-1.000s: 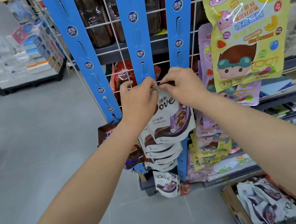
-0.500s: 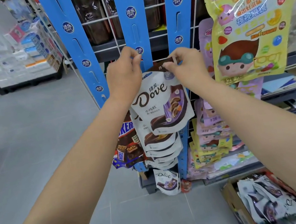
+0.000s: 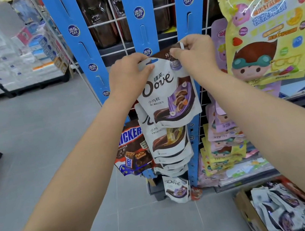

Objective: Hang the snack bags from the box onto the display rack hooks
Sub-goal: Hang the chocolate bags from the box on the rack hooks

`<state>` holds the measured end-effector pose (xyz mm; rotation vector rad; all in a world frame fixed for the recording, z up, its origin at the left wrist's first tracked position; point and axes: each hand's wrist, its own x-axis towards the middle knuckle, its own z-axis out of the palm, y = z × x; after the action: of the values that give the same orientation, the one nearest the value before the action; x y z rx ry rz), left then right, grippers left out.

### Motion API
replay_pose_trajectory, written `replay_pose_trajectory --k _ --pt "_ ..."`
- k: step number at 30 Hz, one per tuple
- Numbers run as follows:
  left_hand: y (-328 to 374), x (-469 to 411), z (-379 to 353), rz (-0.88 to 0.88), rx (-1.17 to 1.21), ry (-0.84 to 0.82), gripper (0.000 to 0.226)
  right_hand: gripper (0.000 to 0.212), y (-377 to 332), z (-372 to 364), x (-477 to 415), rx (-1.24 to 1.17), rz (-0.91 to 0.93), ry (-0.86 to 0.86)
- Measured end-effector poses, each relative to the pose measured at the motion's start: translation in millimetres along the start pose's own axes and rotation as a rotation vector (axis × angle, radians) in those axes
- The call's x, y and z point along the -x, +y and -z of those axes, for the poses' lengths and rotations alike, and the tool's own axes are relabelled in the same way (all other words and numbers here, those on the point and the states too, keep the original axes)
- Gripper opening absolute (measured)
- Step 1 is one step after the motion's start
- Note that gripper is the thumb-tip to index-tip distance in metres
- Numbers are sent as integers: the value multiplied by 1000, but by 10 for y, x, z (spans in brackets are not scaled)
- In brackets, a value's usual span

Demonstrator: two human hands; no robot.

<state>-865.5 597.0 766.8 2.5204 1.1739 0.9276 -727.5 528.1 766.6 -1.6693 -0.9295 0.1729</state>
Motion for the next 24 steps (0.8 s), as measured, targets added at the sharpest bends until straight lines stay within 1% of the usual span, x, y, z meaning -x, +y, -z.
replay_pose_trajectory --k 5,8,10,13,16,18,21,22,24 --pt "74 -66 29 148 23 -57 24 10 -25 -26 -4 33 34 0" --pt "60 -65 10 247 73 -86 28 12 -9 -54 4 73 37 5" --pt "66 -51 0 263 67 -71 32 12 8 -63 14 91 39 6" --pt "83 -1 -36 182 -37 13 34 10 29 -60 26 114 50 5" --pt "16 71 -95 96 -31 127 27 11 42 -52 33 139 55 3" --pt "-58 99 -112 46 -20 155 22 12 59 -59 47 159 60 10" --pt "-181 115 -131 -71 -79 178 15 13 115 -82 93 203 68 -1" --pt "-219 125 -140 -110 -101 192 12 15 152 -92 116 221 65 -14" --pt "-274 152 -171 -164 -126 235 7 28 234 -97 157 230 54 -30"
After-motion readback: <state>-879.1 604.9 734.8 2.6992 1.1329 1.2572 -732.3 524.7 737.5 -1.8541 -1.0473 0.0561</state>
